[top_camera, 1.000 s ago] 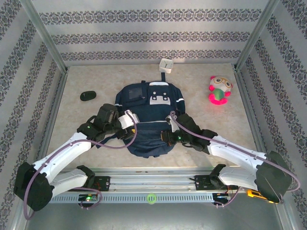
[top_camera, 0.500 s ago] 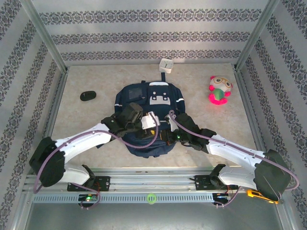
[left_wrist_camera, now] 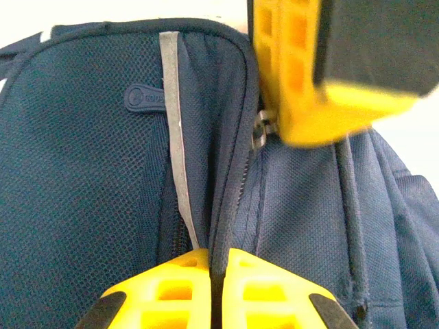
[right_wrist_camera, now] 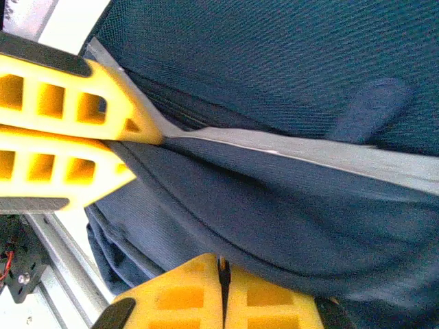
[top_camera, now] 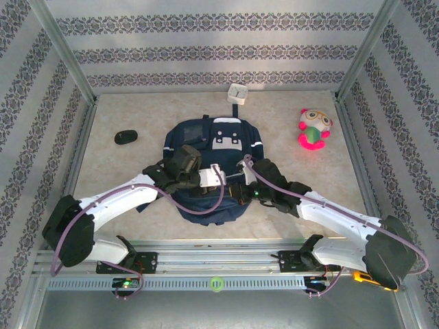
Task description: Pack books, pencil case, and school supplies into a backpack
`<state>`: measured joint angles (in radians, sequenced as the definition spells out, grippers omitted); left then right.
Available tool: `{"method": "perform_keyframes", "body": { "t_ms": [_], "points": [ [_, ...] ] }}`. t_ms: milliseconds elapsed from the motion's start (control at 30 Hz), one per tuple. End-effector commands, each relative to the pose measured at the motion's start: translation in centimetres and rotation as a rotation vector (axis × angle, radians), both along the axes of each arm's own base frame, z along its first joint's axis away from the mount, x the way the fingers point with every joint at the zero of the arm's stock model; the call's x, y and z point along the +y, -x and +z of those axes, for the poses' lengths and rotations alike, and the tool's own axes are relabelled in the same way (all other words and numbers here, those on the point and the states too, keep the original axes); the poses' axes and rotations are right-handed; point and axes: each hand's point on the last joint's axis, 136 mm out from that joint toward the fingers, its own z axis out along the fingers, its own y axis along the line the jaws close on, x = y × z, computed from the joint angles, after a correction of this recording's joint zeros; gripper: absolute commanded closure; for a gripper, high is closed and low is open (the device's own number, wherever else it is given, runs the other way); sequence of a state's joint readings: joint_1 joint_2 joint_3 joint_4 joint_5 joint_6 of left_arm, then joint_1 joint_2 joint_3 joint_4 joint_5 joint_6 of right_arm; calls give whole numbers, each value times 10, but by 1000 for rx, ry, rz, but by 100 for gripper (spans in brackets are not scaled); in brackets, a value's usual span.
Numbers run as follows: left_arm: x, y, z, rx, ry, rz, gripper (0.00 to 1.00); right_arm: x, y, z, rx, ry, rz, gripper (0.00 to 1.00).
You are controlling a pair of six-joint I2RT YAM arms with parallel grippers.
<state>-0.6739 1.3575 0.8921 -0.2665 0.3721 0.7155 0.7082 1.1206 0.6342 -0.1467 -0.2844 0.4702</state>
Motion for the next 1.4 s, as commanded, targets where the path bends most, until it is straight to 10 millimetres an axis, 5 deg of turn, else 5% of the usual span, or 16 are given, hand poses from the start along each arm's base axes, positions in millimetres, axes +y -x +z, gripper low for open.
{"method": "perform_keyframes", "body": {
  "t_ms": [0, 100, 200, 300, 433, 567, 800, 1033, 1167, 1300, 1367],
  "points": [
    [36, 13, -7, 49, -40, -3, 96, -27, -6, 3, -10, 34, -46, 100],
    [55, 15, -8, 31, -48, 16, 96, -37, -4, 1, -8, 65, -54, 100],
    [56, 17, -7, 14, -30, 22, 93, -27, -1, 2, 4, 33, -25, 100],
    [52, 17, -4, 27, -5, 26, 79, -10, 2, 4, -8, 29, 27, 100],
    [42, 13, 16, 51, 59, 61, 49, 7, 4, 5, -11, 18, 76, 100],
    [19, 6, 39, 4, 92, 118, 34, 13, 3, 5, -13, 9, 87, 100],
    [-19, 9, 43, -90, 104, 131, 32, 11, 3, 3, -13, 12, 83, 100],
    [-49, 8, 4, -36, 20, 30, 28, 12, 3, 5, -18, 5, 87, 100],
    [-56, 1, -4, -55, 1, 17, 34, 13, 3, 7, -19, -2, 91, 100],
    [-53, -10, -5, -122, -6, 46, 61, 9, 3, 6, -16, -5, 83, 100],
    [-51, -8, -5, -135, -9, 31, 85, 4, 2, 6, -11, -9, 72, 100]
  ]
}}
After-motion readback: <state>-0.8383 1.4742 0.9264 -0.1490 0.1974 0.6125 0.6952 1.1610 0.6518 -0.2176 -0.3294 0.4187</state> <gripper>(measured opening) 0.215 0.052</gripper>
